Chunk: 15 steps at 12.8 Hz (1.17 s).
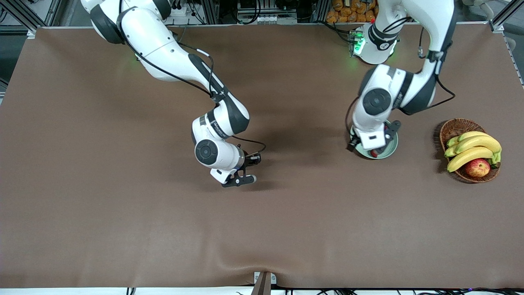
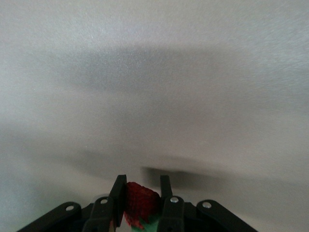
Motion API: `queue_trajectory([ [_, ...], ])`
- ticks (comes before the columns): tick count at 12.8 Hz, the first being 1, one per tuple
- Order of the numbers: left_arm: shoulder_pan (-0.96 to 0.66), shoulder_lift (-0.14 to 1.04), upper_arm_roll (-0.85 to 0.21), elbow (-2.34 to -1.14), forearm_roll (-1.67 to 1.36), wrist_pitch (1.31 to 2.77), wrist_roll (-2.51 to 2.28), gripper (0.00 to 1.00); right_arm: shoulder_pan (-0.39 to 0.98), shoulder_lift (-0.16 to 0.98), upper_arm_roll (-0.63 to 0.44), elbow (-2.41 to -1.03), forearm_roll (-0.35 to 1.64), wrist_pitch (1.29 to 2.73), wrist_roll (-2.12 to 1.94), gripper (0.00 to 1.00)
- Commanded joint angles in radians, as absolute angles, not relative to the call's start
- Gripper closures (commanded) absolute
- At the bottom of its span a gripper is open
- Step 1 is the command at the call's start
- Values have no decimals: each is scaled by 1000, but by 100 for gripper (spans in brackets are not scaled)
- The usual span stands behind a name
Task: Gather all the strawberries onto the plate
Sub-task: 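Set the last strawberry mid-table with the right gripper while the left gripper approaches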
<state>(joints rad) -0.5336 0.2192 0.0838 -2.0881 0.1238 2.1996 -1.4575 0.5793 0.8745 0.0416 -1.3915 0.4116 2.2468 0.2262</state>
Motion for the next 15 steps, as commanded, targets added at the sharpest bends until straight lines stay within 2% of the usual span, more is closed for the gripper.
queue_trajectory([
  [1, -540, 322, 45, -1874, 49, 2178, -1508, 0, 591, 879, 25, -1390, 430, 2272, 238, 19],
  [2, -541, 384, 38, -1785, 8, 2178, -1538, 0, 591, 877, 15, -1390, 423, 2284, 236, 0],
  [5, -581, 596, 31, -1533, -41, 2178, -1670, 0, 571, 847, -17, -1379, 422, 2273, 232, 0],
  [7, -626, 717, 31, -1409, -40, 2180, -1776, 0, 528, 777, -34, -1381, 417, 2235, 236, 0],
  [10, -692, 759, 31, -1384, -40, 2209, -1793, 0, 512, 646, -162, -1376, 396, 2009, 236, 0],
  [12, -757, 793, 32, -1379, -34, 2281, -1711, 0, 509, 554, -247, -1376, 346, 1861, 235, 0],
  [15, -827, 842, 37, -1376, -25, 2367, -1502, 0, 460, 399, -258, -1381, 152, 1719, 230, 0],
])
